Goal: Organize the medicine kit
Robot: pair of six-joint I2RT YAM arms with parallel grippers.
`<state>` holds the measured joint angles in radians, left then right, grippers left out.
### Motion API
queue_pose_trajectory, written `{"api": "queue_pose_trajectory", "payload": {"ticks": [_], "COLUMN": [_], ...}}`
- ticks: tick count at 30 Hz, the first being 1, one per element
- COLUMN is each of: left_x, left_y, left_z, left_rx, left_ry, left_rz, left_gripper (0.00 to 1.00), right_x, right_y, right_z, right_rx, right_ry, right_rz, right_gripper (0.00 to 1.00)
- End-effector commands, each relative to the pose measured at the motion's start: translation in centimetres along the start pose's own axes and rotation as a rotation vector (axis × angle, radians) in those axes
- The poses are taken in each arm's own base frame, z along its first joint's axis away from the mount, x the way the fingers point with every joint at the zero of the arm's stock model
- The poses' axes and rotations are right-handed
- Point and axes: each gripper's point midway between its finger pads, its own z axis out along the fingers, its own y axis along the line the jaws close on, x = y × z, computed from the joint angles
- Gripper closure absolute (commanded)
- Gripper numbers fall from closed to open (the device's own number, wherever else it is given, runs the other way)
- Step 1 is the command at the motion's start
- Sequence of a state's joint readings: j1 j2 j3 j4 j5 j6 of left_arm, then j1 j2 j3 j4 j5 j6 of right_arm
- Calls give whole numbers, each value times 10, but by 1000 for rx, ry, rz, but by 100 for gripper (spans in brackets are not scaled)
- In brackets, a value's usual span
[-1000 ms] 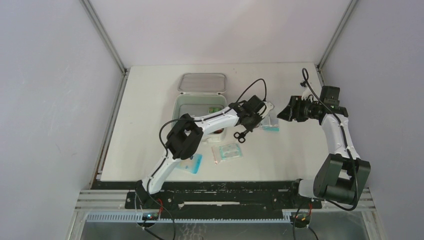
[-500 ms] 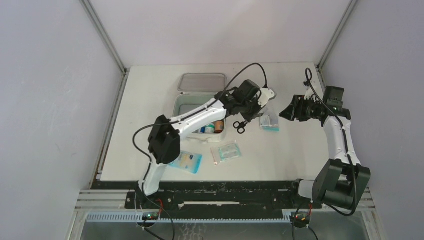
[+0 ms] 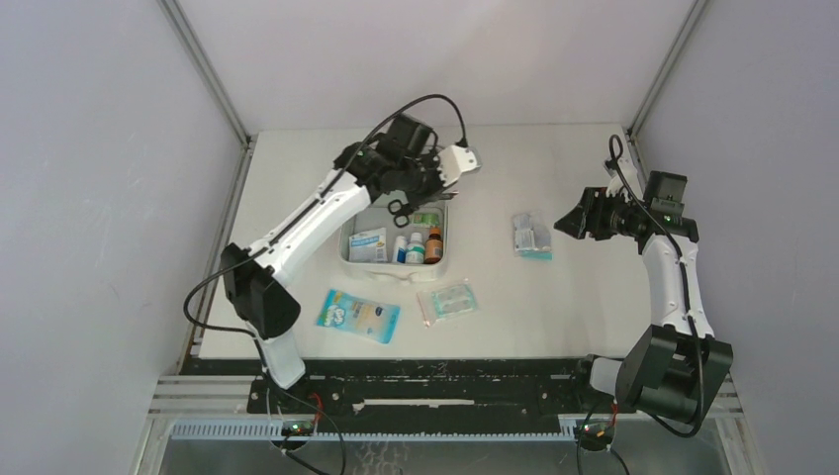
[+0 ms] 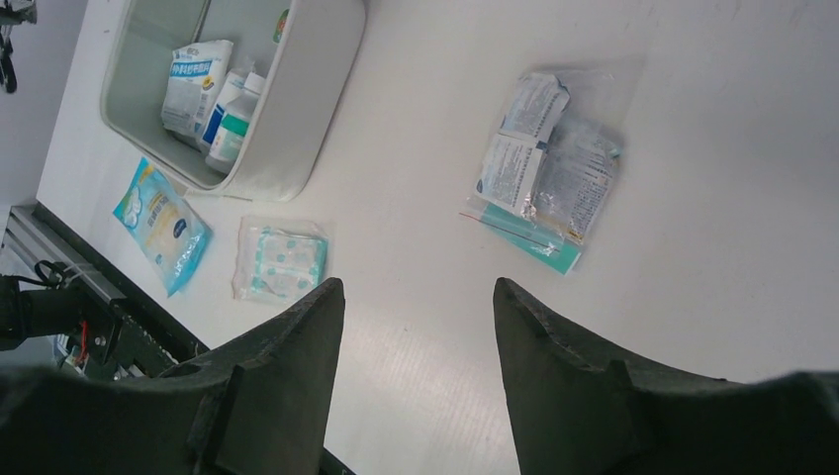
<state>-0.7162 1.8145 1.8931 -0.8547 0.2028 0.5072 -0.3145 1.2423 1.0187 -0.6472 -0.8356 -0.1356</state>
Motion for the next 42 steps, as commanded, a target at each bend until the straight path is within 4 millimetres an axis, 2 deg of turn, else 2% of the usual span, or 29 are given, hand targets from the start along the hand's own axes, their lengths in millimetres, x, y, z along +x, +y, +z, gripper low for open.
{"api": "queue_pose_trajectory", "payload": {"ticks": [1,6,9,14,21,25,28,34,42], "left_x": [54,93,108,134,163,172,187,207,212], "left_y": [17,37,41,46,49,55,70,80,98], "left_z": [-36,-41,-33,-12,28,45,51,69,83], "left_rx": [44,99,144,212,279,289,280,279,254], "left_ry": [137,223,248,309,371,391,414,458,453], "left_rz": [180,256,310,385,413,432,415,420,409], "left_gripper": [100,100,100,100,100,100,100,100,100], "right_x": [-9,-7,-6,-4,-2,-1,0,1,2], "right_y": [8,14,17,19,19,18,17,15,15], "right_z": [-2,3,5,6,5,5,6,5,6], "right_rx": [-43,-61,-65,-70,-66,-68,-68,-65,-66], "right_ry": [-35,-22,-14,-4,-2,1,4,5,8], "right_rz": [-53,-73,-87,-95,-103,-100,-98,-94,-91], "right_gripper": [43,43,43,43,43,43,43,43,44]}}
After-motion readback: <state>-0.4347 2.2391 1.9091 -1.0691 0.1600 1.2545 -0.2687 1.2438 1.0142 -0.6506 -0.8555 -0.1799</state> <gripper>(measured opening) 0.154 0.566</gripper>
